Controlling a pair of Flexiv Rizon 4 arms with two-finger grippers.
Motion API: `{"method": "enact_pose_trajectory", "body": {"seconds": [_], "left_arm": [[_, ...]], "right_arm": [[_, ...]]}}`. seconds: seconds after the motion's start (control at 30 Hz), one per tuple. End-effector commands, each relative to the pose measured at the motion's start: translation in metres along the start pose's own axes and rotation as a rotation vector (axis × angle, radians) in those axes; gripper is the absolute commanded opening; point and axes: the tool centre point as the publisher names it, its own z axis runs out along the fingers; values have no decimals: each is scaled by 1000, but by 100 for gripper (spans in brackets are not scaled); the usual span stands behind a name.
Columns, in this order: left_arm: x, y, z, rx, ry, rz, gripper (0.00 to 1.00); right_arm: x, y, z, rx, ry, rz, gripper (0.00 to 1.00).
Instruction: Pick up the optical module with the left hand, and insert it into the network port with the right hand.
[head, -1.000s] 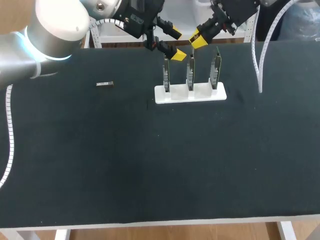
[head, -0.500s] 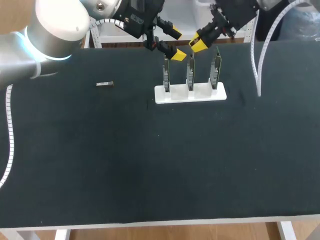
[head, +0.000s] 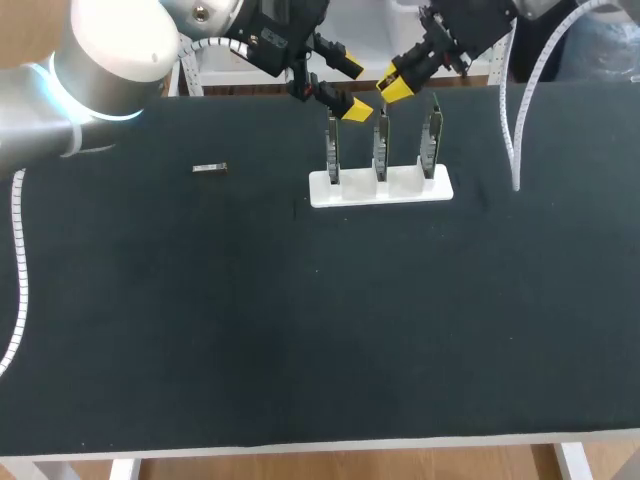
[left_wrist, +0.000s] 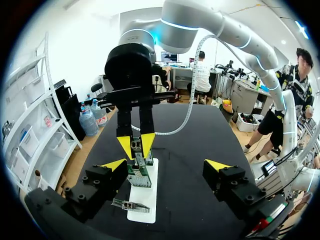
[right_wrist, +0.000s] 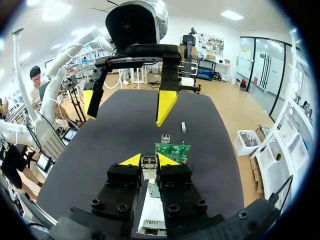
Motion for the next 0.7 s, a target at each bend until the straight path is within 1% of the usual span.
{"method": "enact_pose_trajectory", "body": {"seconds": [0.03,0.27,0.5,0.7], "left_arm": [[0,-1,0,-4,3,-2,100],[0,-1,0,-4,3,-2,100],[0,-1,0,-4,3,-2,100],[0,-1,0,-4,3,-2,100]], "right_arm": [[2,-13,2,-29,-3,4,0],[5,-16,2,-30,-9,16,0],[-4,-19,-8,-10,-25,-14,0],[-5,-25,-15,-1,-22,-25,0]]}}
